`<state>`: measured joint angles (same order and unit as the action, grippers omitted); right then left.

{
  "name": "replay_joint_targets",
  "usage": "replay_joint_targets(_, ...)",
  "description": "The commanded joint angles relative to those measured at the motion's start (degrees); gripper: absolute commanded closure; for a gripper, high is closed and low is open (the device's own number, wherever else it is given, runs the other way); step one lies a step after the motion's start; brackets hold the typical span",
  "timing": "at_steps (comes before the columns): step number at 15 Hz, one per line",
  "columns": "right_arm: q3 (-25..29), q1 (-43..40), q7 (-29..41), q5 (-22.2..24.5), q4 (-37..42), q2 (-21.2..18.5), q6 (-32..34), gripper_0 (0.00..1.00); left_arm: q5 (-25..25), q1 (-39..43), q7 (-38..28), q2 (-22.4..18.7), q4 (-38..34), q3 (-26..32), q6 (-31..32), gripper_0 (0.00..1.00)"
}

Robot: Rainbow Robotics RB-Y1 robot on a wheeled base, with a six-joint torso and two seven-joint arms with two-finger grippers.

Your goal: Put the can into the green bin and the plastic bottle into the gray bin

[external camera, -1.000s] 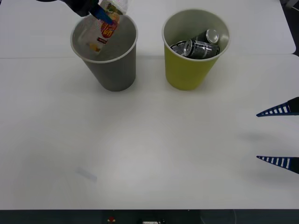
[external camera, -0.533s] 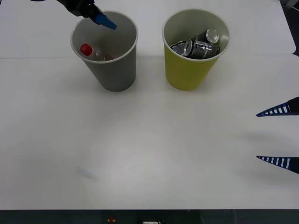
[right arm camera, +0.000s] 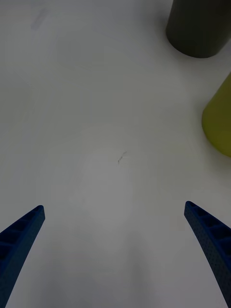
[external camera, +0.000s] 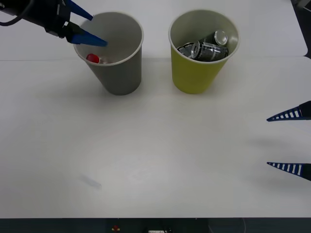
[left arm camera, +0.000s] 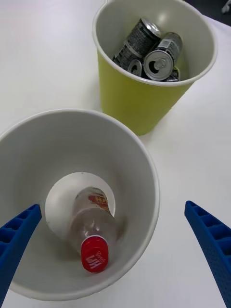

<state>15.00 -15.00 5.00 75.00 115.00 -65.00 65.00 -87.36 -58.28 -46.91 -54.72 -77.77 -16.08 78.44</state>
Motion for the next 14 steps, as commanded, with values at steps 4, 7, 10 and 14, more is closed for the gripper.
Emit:
replay_joint_targets(4, 0.0, 0.0, 0.0, 0.0, 0.0, 0.0, 0.0, 0.0, 11.51, 12.93, 12.81, -6.19, -7.66, 4.57, -4.08, 0.0)
replay_joint_targets(7, 0.0, 0.0, 0.0, 0.0, 0.0, 0.0, 0.0, 0.0, 15.37, 21.9, 17.73, -8.39, -13.81, 9.14, -6.1, 0.0)
replay_joint_targets(10, 0.0, 0.0, 0.0, 0.0, 0.0, 0.0, 0.0, 0.0, 20.12, 31.04, 22.3, -10.85, -19.53, 12.48, -8.3, 0.0)
replay_joint_targets(14, 0.0, 0.0, 0.0, 0.0, 0.0, 0.0, 0.0, 0.0, 27.33, 43.96, 29.33, -15.68, -27.17, 15.2, -13.49, 0.0)
